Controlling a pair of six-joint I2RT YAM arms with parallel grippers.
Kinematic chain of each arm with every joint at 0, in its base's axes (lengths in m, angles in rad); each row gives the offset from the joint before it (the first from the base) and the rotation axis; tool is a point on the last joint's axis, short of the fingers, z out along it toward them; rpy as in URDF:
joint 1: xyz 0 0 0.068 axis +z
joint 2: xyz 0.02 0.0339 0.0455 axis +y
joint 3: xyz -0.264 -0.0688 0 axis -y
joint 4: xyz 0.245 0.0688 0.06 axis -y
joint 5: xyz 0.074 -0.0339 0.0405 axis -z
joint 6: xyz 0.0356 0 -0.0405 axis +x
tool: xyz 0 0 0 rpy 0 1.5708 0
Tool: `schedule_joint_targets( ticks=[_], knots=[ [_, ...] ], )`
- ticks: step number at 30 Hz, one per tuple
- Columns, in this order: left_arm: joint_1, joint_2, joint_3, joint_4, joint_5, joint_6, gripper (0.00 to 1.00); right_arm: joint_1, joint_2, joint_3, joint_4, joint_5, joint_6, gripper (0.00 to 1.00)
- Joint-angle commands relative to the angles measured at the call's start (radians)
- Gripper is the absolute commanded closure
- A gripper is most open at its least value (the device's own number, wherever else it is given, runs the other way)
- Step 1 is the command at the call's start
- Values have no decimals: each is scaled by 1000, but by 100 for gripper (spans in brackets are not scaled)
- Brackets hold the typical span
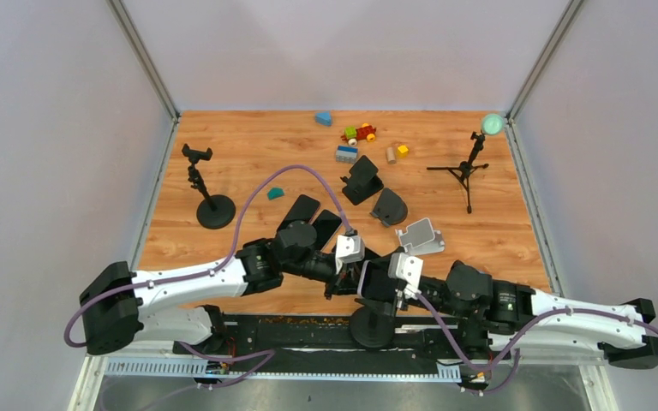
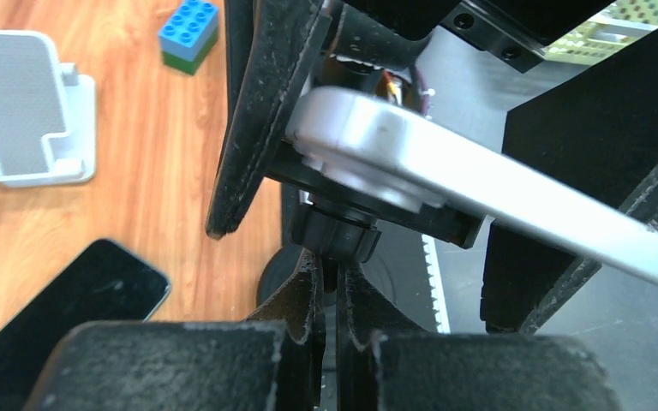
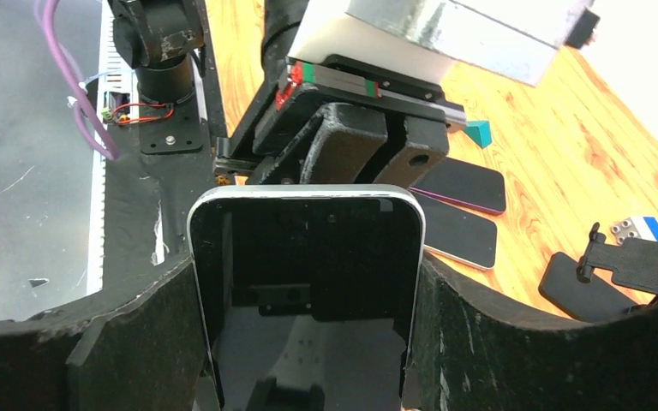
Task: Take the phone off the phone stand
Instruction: Adjust the phone stand with the phone.
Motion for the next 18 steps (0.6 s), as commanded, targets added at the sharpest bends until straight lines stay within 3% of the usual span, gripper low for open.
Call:
schedule_joint_targets(
  ticks=[1, 10, 18],
  knots=[
    [40, -116, 25, 33, -157, 24, 100, -87, 51, 82, 63, -138, 5, 100],
    [105, -272, 27, -119, -295, 97, 100, -316, 281, 177, 182, -521, -27, 100],
    [114, -425, -125, -87, -578, 108, 100, -506, 436, 227, 218, -877, -65, 100]
  ],
)
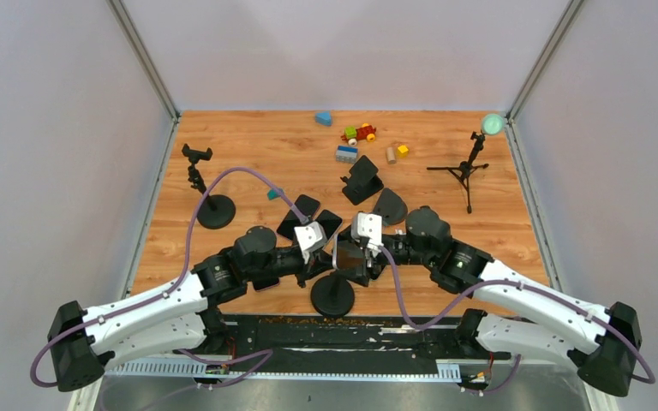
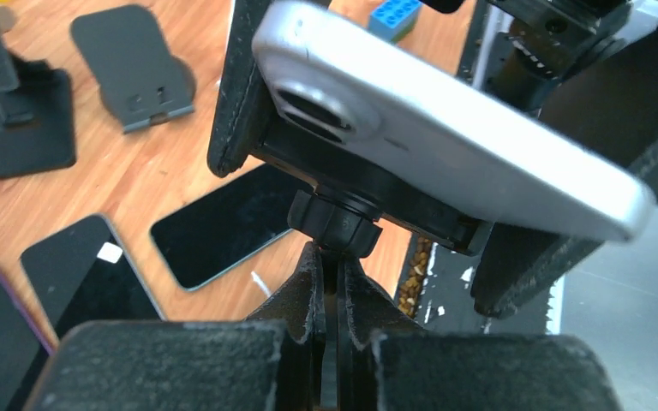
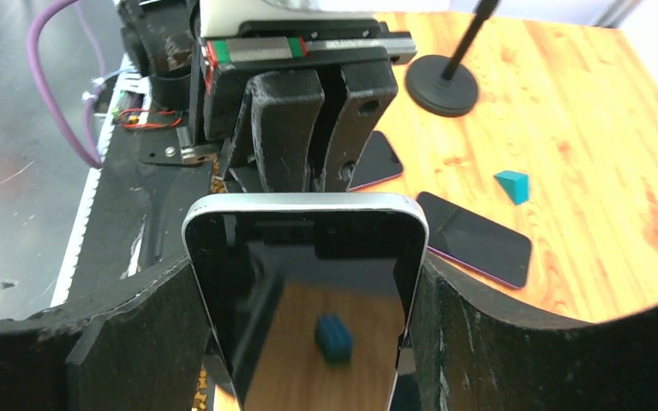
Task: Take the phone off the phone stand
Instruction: Adjust the phone stand with the phone.
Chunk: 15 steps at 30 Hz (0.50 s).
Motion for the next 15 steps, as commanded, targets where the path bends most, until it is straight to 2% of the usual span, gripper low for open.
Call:
schedule_joint_targets(
  ticks=[1, 9, 15],
  knots=[
    [14, -111, -52, 155, -270, 53, 100, -86, 54, 64, 44, -322, 38, 100],
    [13, -200, -166, 228, -284, 53, 100, -149, 171, 102, 99, -556, 113, 100],
    [14, -225, -199, 232, -272, 45, 100, -161, 222, 89, 128, -571, 189, 100]
  ],
)
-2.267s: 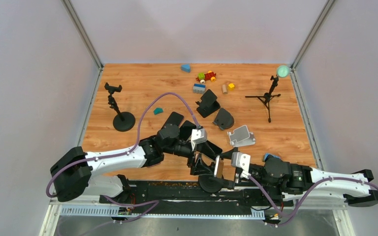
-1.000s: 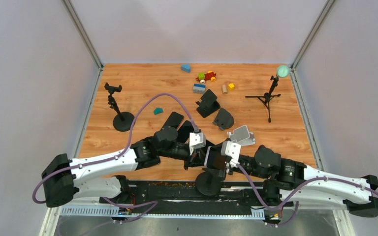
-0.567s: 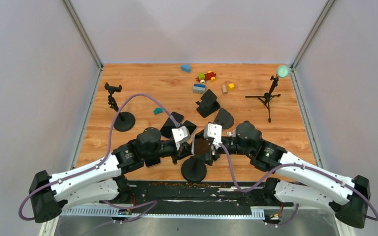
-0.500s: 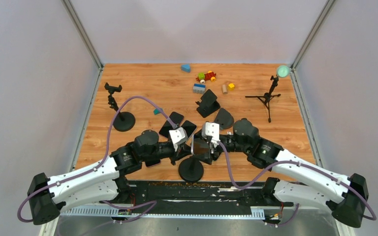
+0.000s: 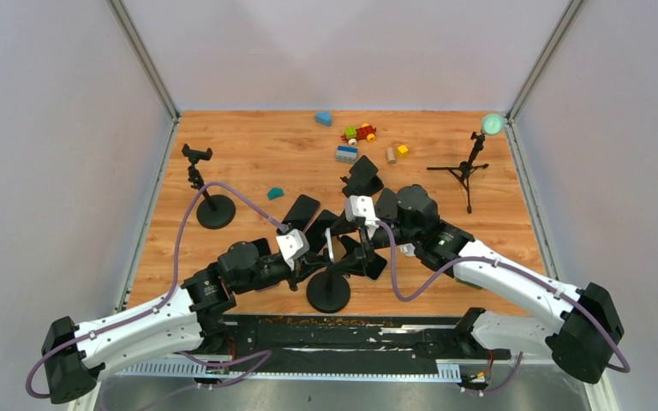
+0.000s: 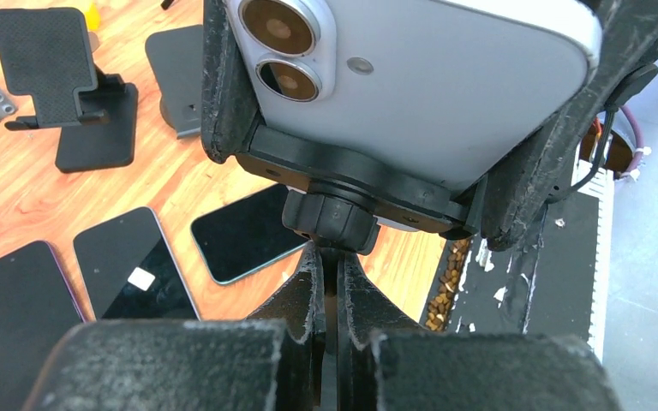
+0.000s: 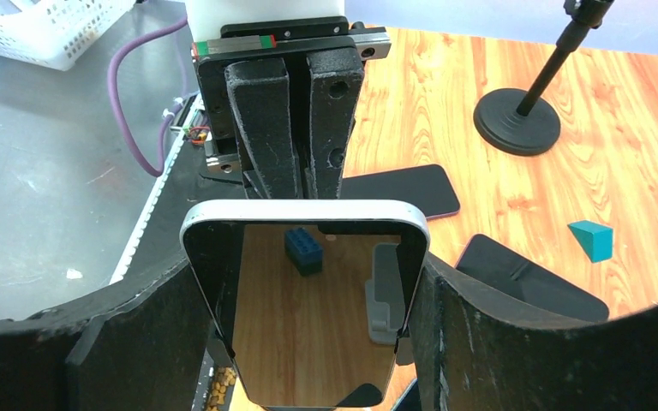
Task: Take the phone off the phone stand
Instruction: Adjust the phone stand with the phone.
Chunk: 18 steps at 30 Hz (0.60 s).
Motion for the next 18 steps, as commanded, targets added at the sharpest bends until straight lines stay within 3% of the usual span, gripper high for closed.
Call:
schedule_joint_targets(
  ticks=[1, 9, 15, 18],
  knots=[
    [20, -32, -11, 109, -130, 46, 100, 5, 12, 24, -5, -145, 154, 100],
    [19, -88, -64, 103, -112, 20, 100, -32, 62, 26, -12, -147, 337, 100],
    [19, -103, -70, 82, -91, 13, 100, -34, 81, 36, -28, -194, 351, 100],
    [19, -111, -68, 78, -67, 12, 87, -35, 68, 27, -29, -197, 337, 100]
  ],
)
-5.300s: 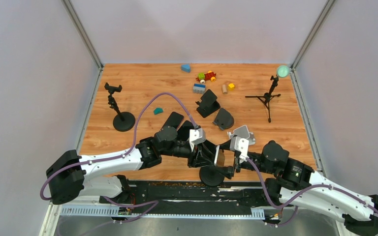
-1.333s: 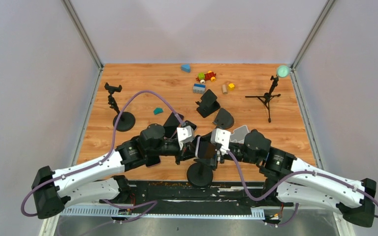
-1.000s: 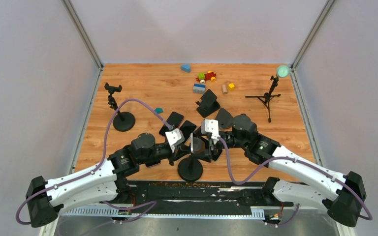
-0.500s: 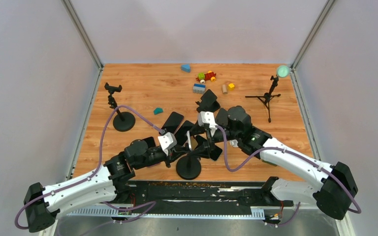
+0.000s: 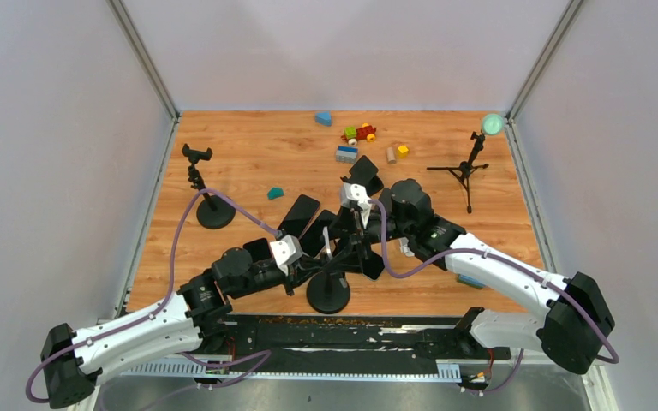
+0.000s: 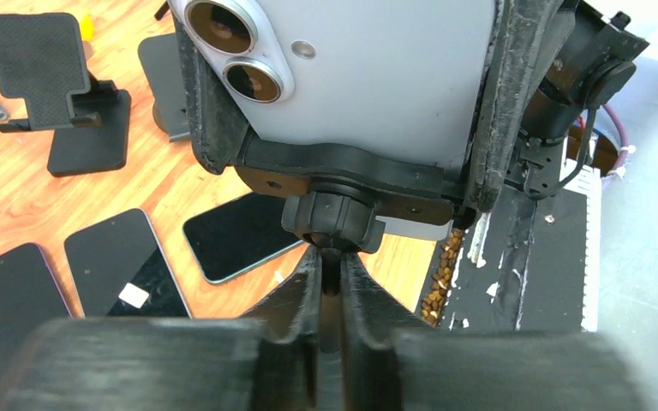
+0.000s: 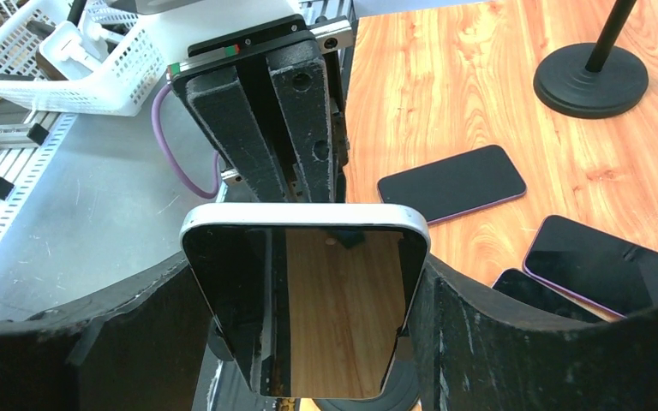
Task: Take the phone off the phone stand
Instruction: Adjust the phone stand with the phone.
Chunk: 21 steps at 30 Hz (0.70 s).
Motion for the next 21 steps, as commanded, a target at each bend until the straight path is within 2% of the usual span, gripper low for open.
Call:
schedule_joint_targets(
  ticks=[1, 2, 3, 4, 5, 7, 14, 21],
  knots=[
    [20, -29, 4, 44, -66, 22, 74, 1, -21, 0, -83, -123, 87, 100],
    [19, -31, 4, 47, -54, 20, 67, 0, -28, -3, -83, -117, 85, 100],
    [19, -32, 5, 50, -30, 18, 54, 0, -31, -6, -82, -114, 85, 100],
    [19, -32, 7, 54, -15, 17, 47, 1, -33, -7, -82, -113, 84, 100],
    [20, -32, 10, 55, 17, 16, 35, 0, -35, -7, -82, -109, 84, 100],
    [19, -22, 17, 64, 69, 12, 25, 0, -40, -8, -82, -105, 82, 100],
    [19, 77, 51, 117, 206, -7, 11, 6, -57, -17, -76, -87, 78, 100],
    [19, 157, 101, 159, 241, 12, 11, 12, -65, -31, -71, -80, 79, 100]
  ],
)
